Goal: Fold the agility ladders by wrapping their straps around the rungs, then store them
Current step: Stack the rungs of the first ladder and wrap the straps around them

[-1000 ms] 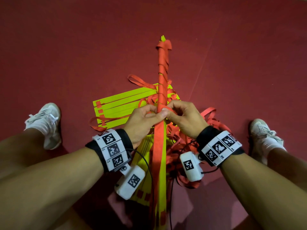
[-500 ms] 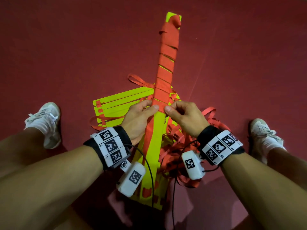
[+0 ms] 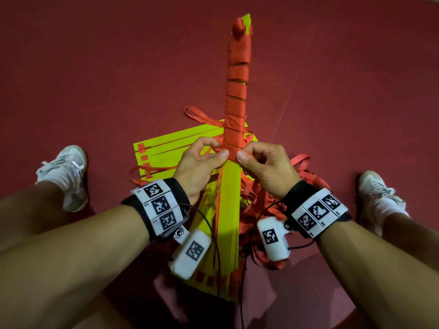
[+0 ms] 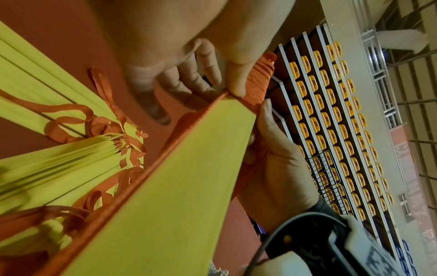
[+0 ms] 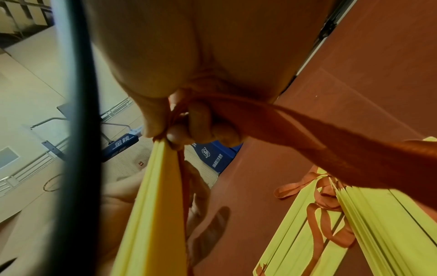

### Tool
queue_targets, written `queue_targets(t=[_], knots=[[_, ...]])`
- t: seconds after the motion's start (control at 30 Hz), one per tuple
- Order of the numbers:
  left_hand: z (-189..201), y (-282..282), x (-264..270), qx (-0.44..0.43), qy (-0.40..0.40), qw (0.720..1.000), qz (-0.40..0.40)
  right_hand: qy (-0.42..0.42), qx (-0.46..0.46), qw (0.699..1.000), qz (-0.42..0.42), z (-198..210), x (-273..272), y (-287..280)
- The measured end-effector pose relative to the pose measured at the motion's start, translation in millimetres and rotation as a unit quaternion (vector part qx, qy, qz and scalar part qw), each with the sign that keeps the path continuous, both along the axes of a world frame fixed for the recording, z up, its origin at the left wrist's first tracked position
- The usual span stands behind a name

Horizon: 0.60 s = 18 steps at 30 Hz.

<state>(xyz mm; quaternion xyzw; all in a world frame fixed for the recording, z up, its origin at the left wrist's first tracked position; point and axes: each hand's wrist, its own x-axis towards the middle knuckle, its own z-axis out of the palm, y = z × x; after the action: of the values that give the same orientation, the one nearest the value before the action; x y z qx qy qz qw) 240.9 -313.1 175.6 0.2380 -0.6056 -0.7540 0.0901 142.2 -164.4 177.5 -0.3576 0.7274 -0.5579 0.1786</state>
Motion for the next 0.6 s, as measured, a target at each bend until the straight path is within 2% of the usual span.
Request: queue_targets(t=[0.07,0.23,0.37,0.6], knots=[[0.8,-0.3,0.8,-0.026,-0.005,1.0,-0.009,-0.004,-0.007,1.0,-0.005,-1.0,1.6,-0.5],[0.0,5.3,3.1,-0.018,-0.043,0.998,-0.047,-0.034,-0.015,0.999,0.012,-3.0,6.9,-2.8],[4.3,4.3,4.1,0.035,-0.039,0.997,-0.062,-0.017,0.015,1.0,0.022,-6.5,4.4,-1.8],[-0.3,7.8,3.5,0.022,-0.026,0.998,-0.056,0.008,0.079,0.996,0.033,-7.1,3.9,-1.5]])
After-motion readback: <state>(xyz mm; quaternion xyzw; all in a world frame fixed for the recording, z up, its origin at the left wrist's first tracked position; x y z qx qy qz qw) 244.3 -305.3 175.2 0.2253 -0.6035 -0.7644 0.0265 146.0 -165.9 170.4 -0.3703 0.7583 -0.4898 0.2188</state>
